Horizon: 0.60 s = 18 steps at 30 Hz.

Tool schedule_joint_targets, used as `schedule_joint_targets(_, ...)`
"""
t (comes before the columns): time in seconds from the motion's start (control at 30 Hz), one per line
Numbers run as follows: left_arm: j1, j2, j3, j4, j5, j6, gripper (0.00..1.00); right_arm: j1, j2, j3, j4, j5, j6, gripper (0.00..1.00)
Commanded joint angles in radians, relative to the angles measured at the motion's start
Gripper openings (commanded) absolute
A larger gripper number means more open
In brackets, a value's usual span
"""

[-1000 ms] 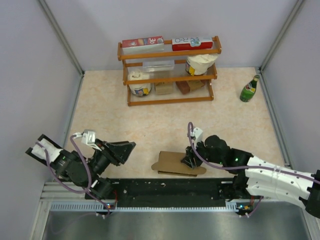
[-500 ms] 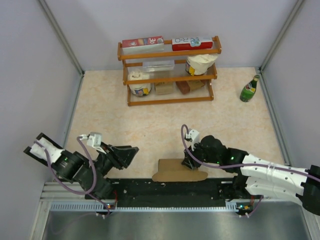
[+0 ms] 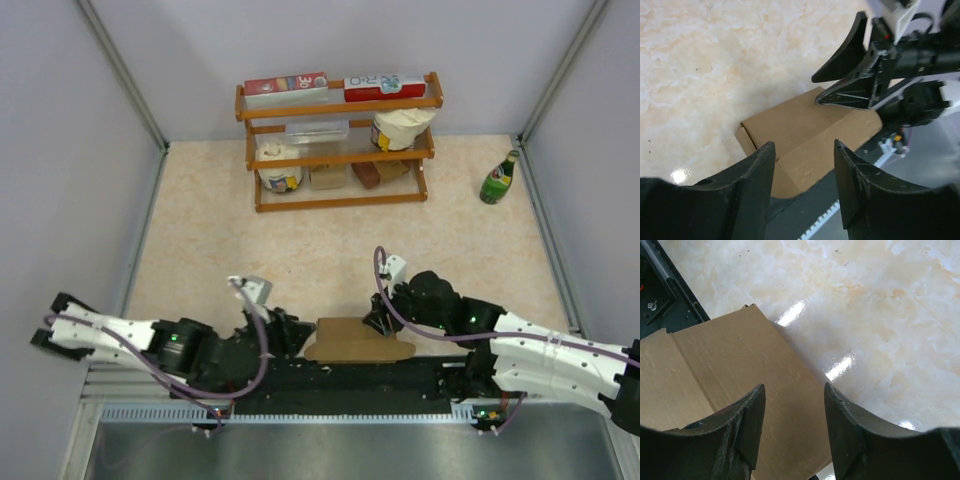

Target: Fold the paper box

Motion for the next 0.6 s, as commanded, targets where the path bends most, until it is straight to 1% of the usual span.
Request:
schedule_joint_targets(0.0, 0.295, 0.354, 0.149, 0.362, 0.572, 0.418, 0.58, 0.014, -0.016, 0.035, 0.034, 0.021, 0.000, 0.51)
schedule_joint_targets(0.07, 0.315, 0.541, 0.289, 0.359, 0.588, 0.527, 0.62, 0.015, -0.030, 0.042, 0.027, 0.029, -0.002, 0.51)
schedule_joint_targets(0.13, 0.402, 0.606, 0.352, 0.426, 0.692, 0.615, 0.62, 0.015, -0.048, 0.037, 0.020, 0.035, -0.008, 0.51)
schedule_joint_targets(0.17, 0.473, 0.602, 0.348, 0.490, 0.774, 0.632, 0.62, 0.015, -0.053, 0.037, 0.016, 0.032, -0.009, 0.51)
schedule_joint_targets(0.23, 0.627, 0.567, 0.297, 0.613, 0.932, 0.606, 0.59, 0.015, -0.051, 0.039, -0.001, 0.015, -0.020, 0.51)
schedule_joint_targets(0.27, 0.706, 0.553, 0.274, 0.647, 1.010, 0.580, 0.57, 0.014, -0.050, 0.042, -0.013, -0.002, -0.020, 0.50)
schedule_joint_targets(0.3, 0.752, 0.539, 0.259, 0.663, 1.048, 0.566, 0.57, 0.014, -0.050, 0.040, -0.022, -0.014, -0.016, 0.50)
schedule_joint_targets(0.33, 0.780, 0.525, 0.248, 0.654, 1.092, 0.567, 0.57, 0.015, -0.053, 0.037, -0.030, -0.019, -0.006, 0.49)
schedule_joint_targets(0.43, 0.788, 0.486, 0.205, 0.597, 1.102, 0.557, 0.57, 0.015, -0.089, 0.019, -0.053, 0.018, 0.041, 0.48)
schedule_joint_targets(0.53, 0.791, 0.409, 0.101, 0.598, 1.122, 0.503, 0.55, 0.014, -0.143, 0.011, -0.088, 0.066, 0.108, 0.48)
schedule_joint_targets(0.57, 0.791, 0.383, 0.055, 0.603, 1.131, 0.486, 0.54, 0.015, -0.155, 0.017, -0.110, 0.107, 0.127, 0.48)
